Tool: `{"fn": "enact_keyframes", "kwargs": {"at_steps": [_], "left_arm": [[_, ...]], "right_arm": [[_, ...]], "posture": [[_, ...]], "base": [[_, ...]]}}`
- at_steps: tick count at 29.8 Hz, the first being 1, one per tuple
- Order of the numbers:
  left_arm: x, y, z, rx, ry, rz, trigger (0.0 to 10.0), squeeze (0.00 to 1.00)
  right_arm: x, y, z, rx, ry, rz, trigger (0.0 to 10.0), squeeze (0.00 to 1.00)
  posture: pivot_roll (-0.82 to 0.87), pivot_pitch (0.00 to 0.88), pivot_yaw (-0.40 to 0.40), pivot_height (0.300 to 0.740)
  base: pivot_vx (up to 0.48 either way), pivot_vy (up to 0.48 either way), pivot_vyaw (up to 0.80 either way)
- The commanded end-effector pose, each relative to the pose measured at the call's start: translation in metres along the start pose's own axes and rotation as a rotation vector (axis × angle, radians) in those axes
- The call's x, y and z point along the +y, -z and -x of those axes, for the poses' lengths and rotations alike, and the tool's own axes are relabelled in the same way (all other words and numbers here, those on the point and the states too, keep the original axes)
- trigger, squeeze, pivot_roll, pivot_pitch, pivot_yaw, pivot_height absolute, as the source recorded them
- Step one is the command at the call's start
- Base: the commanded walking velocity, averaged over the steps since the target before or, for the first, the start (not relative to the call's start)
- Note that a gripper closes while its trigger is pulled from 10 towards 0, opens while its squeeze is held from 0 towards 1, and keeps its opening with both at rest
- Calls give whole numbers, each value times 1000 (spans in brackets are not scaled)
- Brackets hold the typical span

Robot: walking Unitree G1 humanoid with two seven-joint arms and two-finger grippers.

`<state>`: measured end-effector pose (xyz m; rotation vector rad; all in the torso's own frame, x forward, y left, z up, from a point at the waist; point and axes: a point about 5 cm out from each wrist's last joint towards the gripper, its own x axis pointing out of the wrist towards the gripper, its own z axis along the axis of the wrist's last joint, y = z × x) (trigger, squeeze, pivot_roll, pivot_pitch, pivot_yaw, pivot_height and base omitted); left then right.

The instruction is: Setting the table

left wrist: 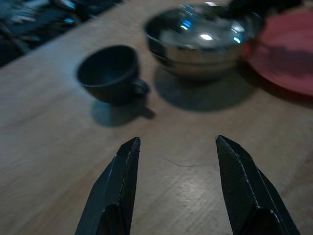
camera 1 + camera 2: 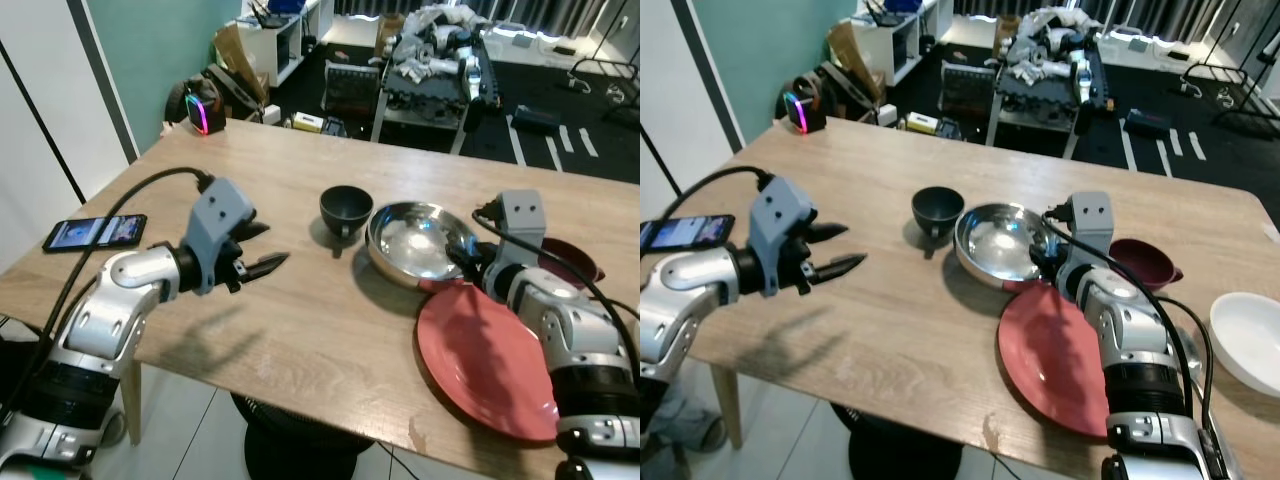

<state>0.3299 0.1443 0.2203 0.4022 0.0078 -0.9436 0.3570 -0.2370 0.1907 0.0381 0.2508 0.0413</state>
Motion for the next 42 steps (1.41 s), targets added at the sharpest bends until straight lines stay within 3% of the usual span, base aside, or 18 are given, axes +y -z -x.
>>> {"fn": "enact_keyframes", "kwargs": {"at_steps": [1,5,15,22,23,35,36,38,39,40,41,42], "left_arm": [[-3,-3,-3,7,64,-33,10000,0],[-3,-5,-4,8,92,-46,10000,0],[-2,-9,-4,-13,118,-59,10000,0],[-3,-8,-4,-17,119,-58,10000,0],[-3,-8,-4,-17,116,-57,10000,0],[-4,-8,-3,-21,106,-53,10000,0],[-5,-8,-3,-22,105,-51,10000,0],[-5,-8,-3,-22,105,-51,10000,0],[-5,-8,-3,-23,104,-50,10000,0],[-6,-7,-3,-24,103,-49,10000,0],[-6,-7,-3,-24,103,-49,10000,0],[-6,-7,-3,-25,102,-48,10000,0]], "right_arm": [[-8,5,4,19,38,-37,10000,0],[-13,6,4,29,51,-53,10000,0],[-15,-18,6,-99,54,-85,10000,0],[-3,-1,4,-12,-13,-70,10000,0],[-3,1,3,-4,-9,-67,10000,1000],[-12,10,-5,46,65,-115,10000,1000],[-11,15,-6,79,50,-122,10000,78],[-11,16,-7,85,47,-122,10000,78],[-10,20,-7,105,41,-127,10000,0],[-9,24,-8,127,29,-141,9216,0],[-9,24,-8,127,29,-141,9216,0],[-8,27,-9,145,16,-152,7922,0]], "posture": [[-67,60,77,740],[-70,63,79,740],[-63,60,68,740],[-62,55,64,740],[-62,54,65,740],[-50,52,61,740],[-51,52,60,740],[-51,52,60,740],[-48,55,57,740],[-46,56,55,740],[-46,56,55,740],[-46,57,54,740]], "base": [[0,0,0],[0,0,0],[0,0,0],[0,0,0],[0,0,0],[0,0,0],[0,0,0],[0,0,0],[0,0,0],[0,0,0],[0,0,0],[0,0,0]]}}
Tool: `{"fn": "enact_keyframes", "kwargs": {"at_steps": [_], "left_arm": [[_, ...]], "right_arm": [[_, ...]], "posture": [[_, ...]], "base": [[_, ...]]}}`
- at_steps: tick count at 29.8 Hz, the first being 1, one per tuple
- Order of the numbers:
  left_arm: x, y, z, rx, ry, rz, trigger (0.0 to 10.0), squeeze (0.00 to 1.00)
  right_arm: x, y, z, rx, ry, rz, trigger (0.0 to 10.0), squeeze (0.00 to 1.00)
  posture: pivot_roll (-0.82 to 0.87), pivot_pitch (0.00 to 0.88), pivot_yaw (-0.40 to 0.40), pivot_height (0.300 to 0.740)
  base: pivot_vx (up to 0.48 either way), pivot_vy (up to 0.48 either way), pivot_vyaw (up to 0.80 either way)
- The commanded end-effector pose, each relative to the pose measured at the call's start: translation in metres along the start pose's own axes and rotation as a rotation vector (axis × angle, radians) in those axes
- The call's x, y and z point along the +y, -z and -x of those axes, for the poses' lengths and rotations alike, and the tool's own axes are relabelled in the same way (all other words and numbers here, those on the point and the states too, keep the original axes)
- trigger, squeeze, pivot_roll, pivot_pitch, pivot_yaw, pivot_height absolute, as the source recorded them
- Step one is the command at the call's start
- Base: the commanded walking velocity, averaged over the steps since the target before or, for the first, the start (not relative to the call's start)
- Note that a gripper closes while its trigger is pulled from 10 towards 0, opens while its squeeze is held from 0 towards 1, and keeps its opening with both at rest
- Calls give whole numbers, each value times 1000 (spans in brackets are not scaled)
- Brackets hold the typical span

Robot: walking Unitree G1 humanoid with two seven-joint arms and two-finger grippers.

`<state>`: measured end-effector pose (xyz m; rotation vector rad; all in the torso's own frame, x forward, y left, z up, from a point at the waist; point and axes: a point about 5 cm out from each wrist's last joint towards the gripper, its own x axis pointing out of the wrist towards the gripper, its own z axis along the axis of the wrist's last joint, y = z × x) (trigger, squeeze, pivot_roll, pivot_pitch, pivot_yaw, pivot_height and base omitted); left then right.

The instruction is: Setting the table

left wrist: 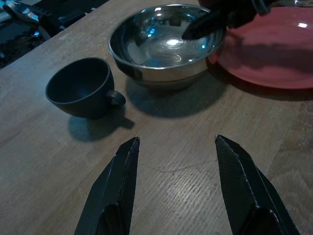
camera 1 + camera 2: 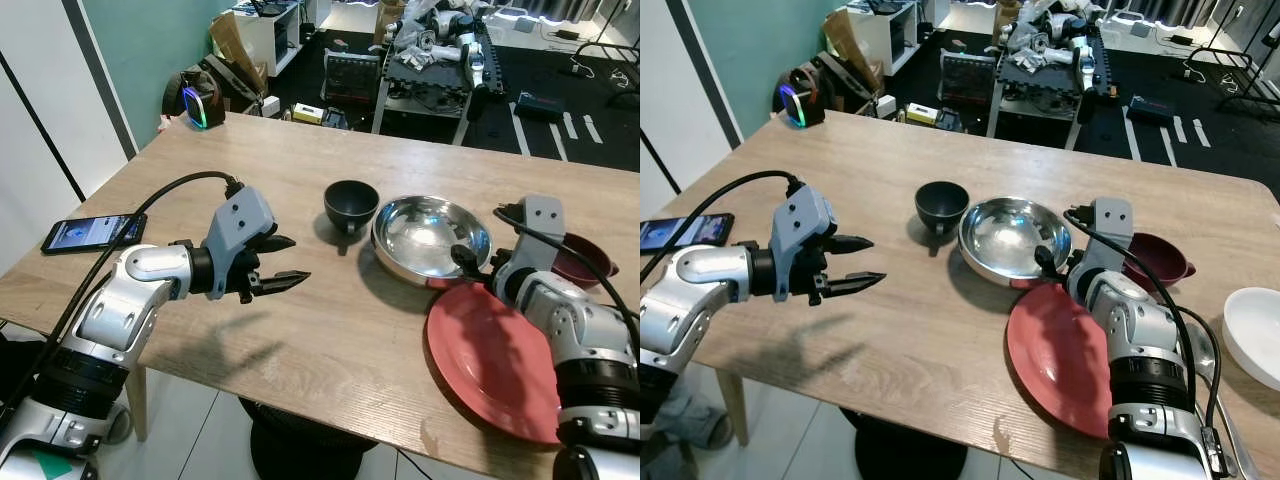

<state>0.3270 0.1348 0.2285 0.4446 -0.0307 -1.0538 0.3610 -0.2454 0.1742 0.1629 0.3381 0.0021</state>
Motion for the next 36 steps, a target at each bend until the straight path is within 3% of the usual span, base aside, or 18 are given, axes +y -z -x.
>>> {"fn": "enact_keyframes", "kwargs": {"at_steps": [1,2,3,11,17,32,36], "left_arm": [[-3,4,1,8,-2,14,10000,0],[-3,4,1,8,-2,14,10000,0],[-3,4,2,7,-3,15,10000,0],[-4,5,2,10,-11,21,10000,0],[-4,5,2,9,-15,24,10000,0],[-6,6,0,5,-26,34,10000,0],[-5,5,0,-14,-64,53,10000,0]], "right_arm": [[2,15,-3,75,-18,-27,3922,0],[2,15,-3,75,-18,-27,3922,0],[3,15,-4,82,-25,-28,0,0],[8,17,-7,115,-76,22,0,0],[9,10,-7,84,-103,9,0,0],[11,-2,-4,-12,-132,-87,0,0],[12,-15,4,-116,-128,-158,0,0]], "posture": [[-43,59,53,740],[-43,59,53,740],[-43,60,53,740],[-41,69,49,740],[-42,73,49,740],[-45,71,50,740],[-45,70,52,740]], "base": [[0,0,0],[0,0,0],[0,0,0],[0,0,0],[0,0,0],[0,0,0],[0,0,0]]}}
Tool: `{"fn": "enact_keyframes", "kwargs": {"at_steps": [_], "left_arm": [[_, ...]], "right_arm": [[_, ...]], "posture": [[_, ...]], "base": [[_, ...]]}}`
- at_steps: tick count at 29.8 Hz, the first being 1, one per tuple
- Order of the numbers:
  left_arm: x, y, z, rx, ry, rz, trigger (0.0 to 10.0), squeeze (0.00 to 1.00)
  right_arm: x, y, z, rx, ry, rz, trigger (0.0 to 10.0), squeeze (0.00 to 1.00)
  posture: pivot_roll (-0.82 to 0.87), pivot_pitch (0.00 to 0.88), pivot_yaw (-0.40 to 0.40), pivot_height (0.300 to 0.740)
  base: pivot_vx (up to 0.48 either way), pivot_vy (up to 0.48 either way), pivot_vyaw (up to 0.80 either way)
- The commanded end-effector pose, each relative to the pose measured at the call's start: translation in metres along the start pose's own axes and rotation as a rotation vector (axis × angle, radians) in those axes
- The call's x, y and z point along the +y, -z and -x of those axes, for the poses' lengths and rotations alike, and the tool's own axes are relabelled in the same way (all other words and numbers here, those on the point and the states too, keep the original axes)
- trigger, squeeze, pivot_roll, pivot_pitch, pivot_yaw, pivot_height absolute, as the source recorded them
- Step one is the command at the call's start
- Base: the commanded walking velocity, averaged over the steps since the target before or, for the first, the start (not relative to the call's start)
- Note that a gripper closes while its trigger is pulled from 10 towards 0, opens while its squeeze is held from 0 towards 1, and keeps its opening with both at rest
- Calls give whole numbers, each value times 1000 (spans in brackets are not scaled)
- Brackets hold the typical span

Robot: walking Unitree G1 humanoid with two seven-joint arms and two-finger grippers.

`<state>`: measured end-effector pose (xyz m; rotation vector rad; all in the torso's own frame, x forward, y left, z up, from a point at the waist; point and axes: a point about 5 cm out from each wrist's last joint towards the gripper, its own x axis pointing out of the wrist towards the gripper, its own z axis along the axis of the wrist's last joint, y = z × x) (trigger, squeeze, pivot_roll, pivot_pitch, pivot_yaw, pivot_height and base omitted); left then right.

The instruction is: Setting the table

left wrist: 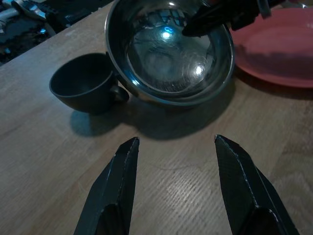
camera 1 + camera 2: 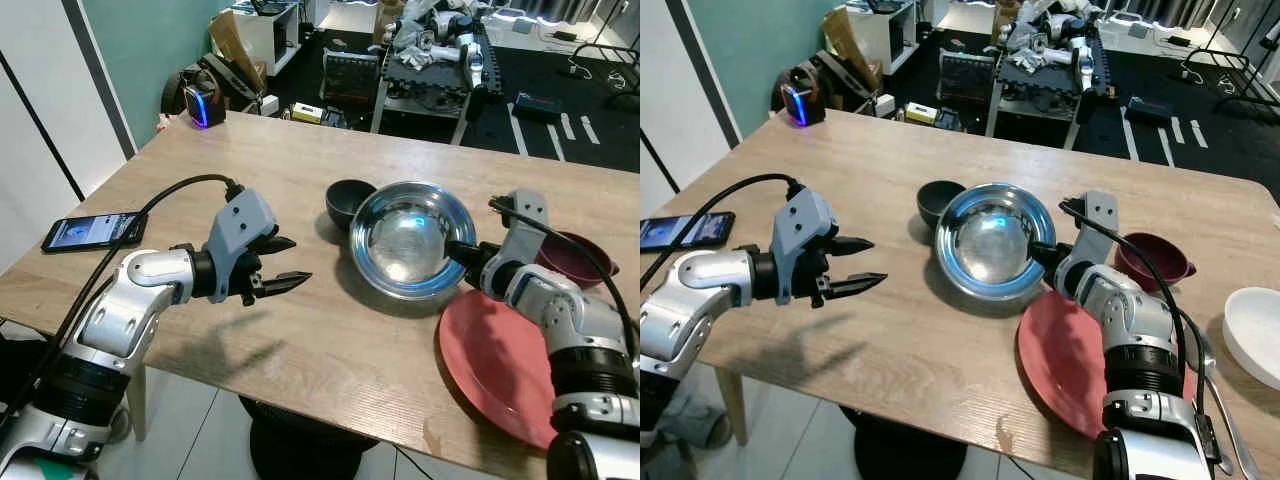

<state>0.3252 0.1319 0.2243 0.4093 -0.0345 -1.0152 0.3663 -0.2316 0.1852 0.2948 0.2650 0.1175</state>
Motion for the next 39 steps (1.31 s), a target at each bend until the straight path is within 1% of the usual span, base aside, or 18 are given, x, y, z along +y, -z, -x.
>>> {"fn": "enact_keyframes", "kwargs": {"at_steps": [1,2,3,4,6,8,15,16,19,20,21,22,23,24,28,30,34,39], "left_arm": [[0,3,2,-2,-23,23,10000,0],[1,1,3,-15,-43,36,10000,0],[1,1,3,-15,-43,36,10000,0],[3,-1,3,-30,-67,48,10000,0],[4,-2,3,-35,-76,51,10000,0],[6,-9,3,-69,-111,71,10000,0],[7,-12,2,-85,-151,88,10000,0],[7,-12,1,-83,-179,105,10000,0],[8,-12,2,-84,-206,113,10000,0],[10,-13,4,-91,-231,120,10000,0],[10,-13,4,-91,-231,120,10000,0],[12,-15,8,-99,-264,121,10000,0],[12,-15,8,-99,-264,121,10000,0],[14,-16,12,-103,-303,114,10000,0],[20,-17,23,-110,-468,90,10000,0],[21,-17,24,-113,-490,89,10000,0],[24,-13,25,-128,-623,162,10000,0],[25,-14,24,-152,-665,175,10000,0]], "right_arm": [[-2,-6,6,-59,11,-44,0,0],[0,-17,10,-139,11,-76,0,0],[0,-17,10,-139,11,-76,0,0],[2,-27,16,-211,17,-106,0,0],[3,-29,17,-230,22,-117,0,0],[7,-38,27,-328,22,-199,0,0],[10,-39,35,-399,41,-274,0,0],[12,-41,40,-438,57,-304,0,0],[14,-46,45,-486,58,-306,0,0],[16,-50,50,-527,53,-258,706,0],[16,-50,50,-527,53,-258,706,0],[18,-52,56,-562,48,-223,8941,0],[18,-52,56,-562,48,-223,8941,0],[20,-52,62,-596,53,-187,10000,0],[24,-47,79,-679,68,-171,10000,0],[25,-46,81,-687,68,-170,10000,0],[30,-30,83,-664,33,-176,10000,0],[26,-25,82,-650,51,-173,10000,0]], "posture": [[-45,70,52,740],[-47,68,55,740],[-47,68,55,740],[-51,65,62,740],[-51,65,62,740],[-53,59,70,740],[-51,52,73,740],[-52,48,78,740],[-57,45,81,740],[-60,44,84,740],[-60,44,84,740],[-60,43,85,740],[-60,43,85,740],[-59,45,84,740],[-55,46,89,740],[-55,46,89,740],[-57,41,92,740],[-59,39,91,740]], "base": [[0,0,0],[0,0,0],[0,0,0],[0,0,0],[0,0,0],[0,0,0],[0,0,0],[0,0,0],[0,0,0],[0,0,0],[0,0,0],[0,0,0],[0,0,0],[0,0,0],[0,0,0],[0,0,0],[0,0,0],[0,0,0]]}}
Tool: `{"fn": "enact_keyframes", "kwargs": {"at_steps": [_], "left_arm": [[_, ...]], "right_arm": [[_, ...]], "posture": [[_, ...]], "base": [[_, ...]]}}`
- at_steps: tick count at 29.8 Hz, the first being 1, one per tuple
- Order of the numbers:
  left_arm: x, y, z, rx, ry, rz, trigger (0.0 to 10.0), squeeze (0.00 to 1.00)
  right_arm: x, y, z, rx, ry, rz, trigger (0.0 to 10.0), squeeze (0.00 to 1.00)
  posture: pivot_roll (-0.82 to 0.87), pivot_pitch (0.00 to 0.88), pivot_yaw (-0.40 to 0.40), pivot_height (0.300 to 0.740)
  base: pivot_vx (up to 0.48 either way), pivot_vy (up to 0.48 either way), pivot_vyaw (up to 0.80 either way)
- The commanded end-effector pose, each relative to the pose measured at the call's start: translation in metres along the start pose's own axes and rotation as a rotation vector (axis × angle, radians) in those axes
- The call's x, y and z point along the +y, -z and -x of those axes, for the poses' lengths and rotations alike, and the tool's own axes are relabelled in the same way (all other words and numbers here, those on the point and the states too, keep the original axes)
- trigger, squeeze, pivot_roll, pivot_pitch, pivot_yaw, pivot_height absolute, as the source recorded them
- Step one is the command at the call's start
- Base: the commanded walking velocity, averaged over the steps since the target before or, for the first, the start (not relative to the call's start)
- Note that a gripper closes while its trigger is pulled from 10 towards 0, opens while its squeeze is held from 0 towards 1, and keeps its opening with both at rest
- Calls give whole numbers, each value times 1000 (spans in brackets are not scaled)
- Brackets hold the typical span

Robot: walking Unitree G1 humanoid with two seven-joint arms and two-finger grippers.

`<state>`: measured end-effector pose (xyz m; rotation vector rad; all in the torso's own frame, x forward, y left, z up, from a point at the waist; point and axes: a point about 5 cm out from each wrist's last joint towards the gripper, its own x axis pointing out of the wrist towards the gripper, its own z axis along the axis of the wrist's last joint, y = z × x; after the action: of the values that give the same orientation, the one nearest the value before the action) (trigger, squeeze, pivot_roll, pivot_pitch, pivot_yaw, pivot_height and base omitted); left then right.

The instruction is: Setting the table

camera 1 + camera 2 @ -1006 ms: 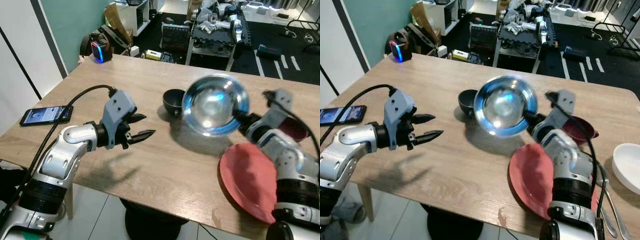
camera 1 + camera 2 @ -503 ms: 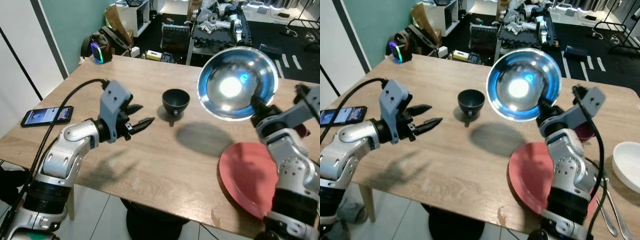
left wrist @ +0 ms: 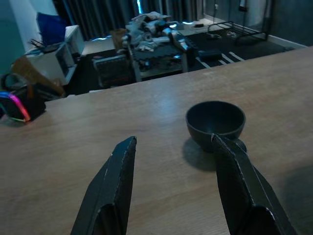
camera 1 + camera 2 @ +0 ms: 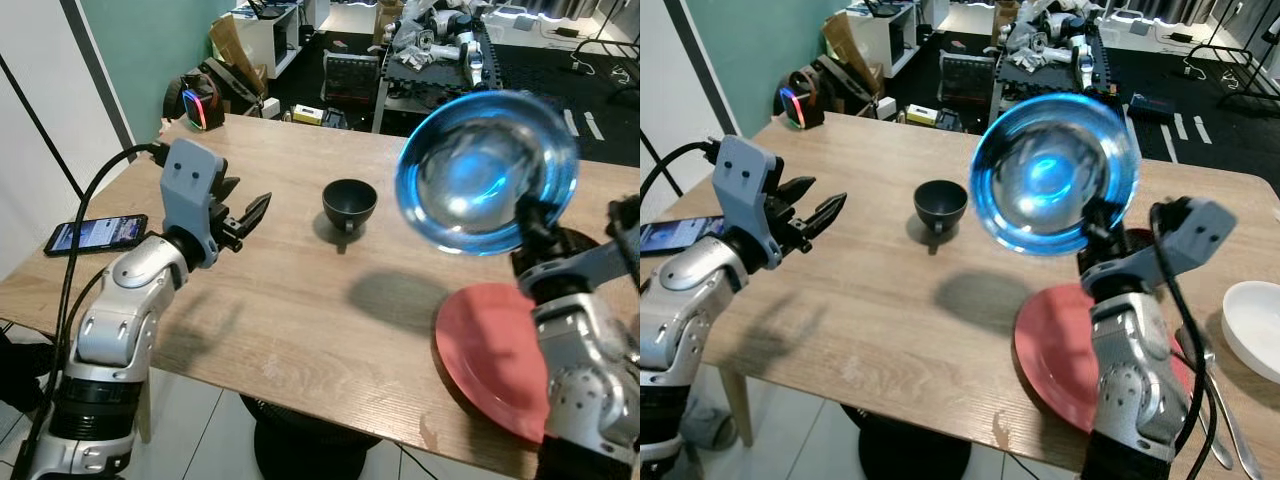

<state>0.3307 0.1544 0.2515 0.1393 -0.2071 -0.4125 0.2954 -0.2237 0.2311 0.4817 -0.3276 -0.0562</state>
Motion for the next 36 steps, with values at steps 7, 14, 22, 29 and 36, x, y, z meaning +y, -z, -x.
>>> {"fn": "enact_keyframes", "kwargs": {"at_steps": [7,14,22,29,36], "left_arm": [[4,1,0,-1,-56,2,10000,0],[4,1,-1,-4,-68,3,10000,0],[1,4,-2,2,-95,30,10000,0],[1,3,-3,-8,-108,41,10000,0],[2,2,-3,-15,-107,42,10000,0]], "right_arm": [[-3,-8,-3,-41,-2,10,10000,0],[-3,-6,-3,-36,-2,17,10000,0],[-2,-4,-3,-28,-7,23,10000,0],[-3,-3,-3,-21,-6,29,10000,0],[-3,-2,-4,-17,-4,33,10000,0]], "posture": [[-64,26,89,740],[-65,23,90,740],[-67,23,89,740],[-67,25,90,740],[-67,26,90,740]], "base": [[0,0,0],[0,0,0],[0,0,0],[-84,0,0],[-360,0,0]]}}
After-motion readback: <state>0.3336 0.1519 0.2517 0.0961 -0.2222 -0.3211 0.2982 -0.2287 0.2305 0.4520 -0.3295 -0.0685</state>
